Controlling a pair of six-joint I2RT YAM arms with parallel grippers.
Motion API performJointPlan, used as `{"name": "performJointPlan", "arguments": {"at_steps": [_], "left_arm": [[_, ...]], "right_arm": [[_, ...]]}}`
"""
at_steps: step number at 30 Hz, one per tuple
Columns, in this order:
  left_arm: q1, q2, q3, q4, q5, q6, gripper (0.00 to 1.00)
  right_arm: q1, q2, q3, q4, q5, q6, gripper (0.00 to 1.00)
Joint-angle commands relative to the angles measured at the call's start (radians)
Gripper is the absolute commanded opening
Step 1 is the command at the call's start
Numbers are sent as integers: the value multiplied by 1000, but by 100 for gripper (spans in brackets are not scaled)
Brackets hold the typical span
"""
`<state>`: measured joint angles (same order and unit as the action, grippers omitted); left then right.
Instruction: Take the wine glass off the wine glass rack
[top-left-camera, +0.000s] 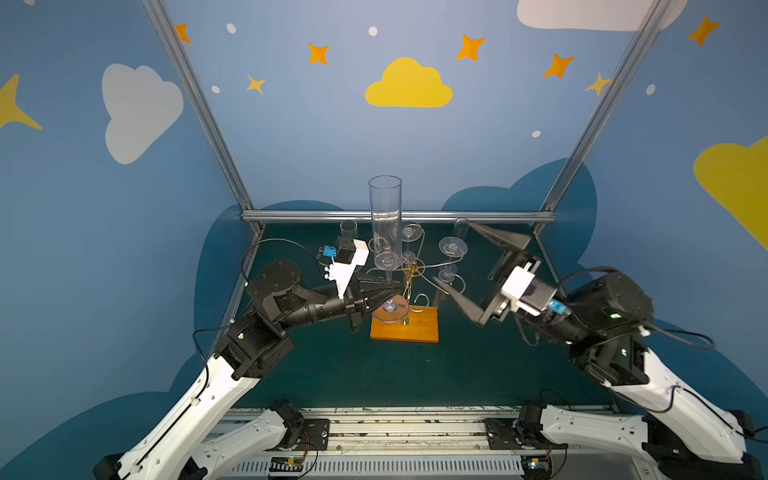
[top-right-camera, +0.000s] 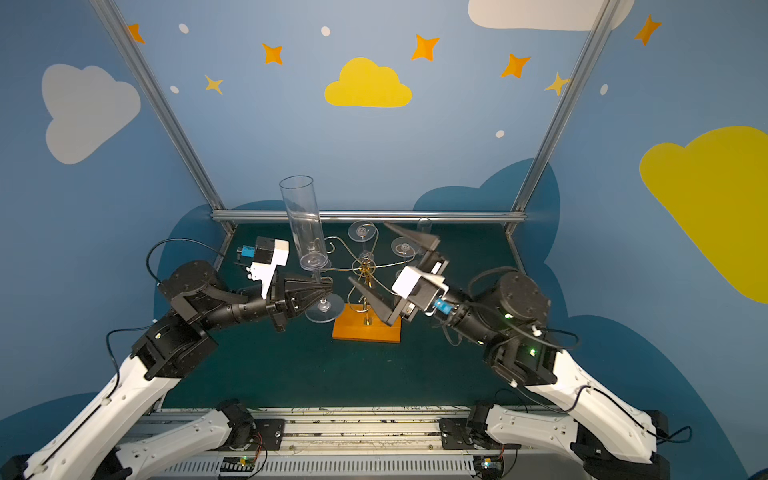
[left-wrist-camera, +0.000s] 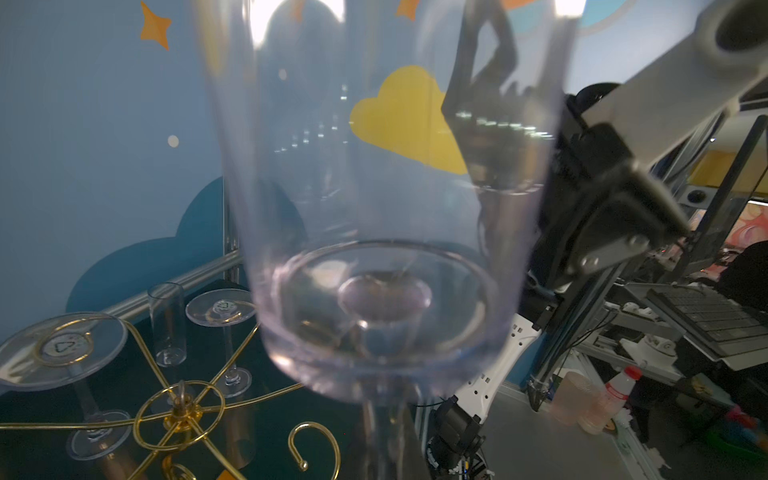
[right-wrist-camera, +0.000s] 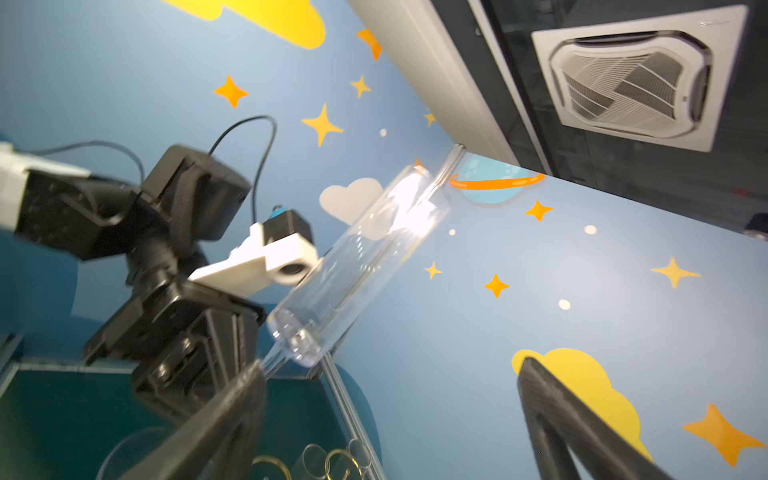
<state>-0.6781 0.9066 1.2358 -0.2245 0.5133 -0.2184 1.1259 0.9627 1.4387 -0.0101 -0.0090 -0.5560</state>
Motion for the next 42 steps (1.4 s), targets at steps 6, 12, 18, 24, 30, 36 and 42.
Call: {"name": "performJointPlan", "arguments": {"at_steps": [6,12,18,24,30,36,42], "left_arm": [[-17,3,63,-95,-103,224,3],[-32,7,66,-91,-125,262,3],[-84,5,49,-67,-199,313,3],[-158,-2,37,-51,-315,388,3],[-221,16,42,-60,-391,455,3],[-261,47,61,-79,-441,494,3],[-269,48,50,-47,-458,495,3]], "right_arm": [[-6,122,239,-172,-90,295,93],[-11,225,399,-295,-147,389,90],[-21,278,440,-307,-163,460,86],[-52,294,442,-286,-238,541,84],[-59,302,424,-270,-251,584,81],[-66,313,425,-263,-272,611,76],[-74,299,394,-236,-275,632,64]]}}
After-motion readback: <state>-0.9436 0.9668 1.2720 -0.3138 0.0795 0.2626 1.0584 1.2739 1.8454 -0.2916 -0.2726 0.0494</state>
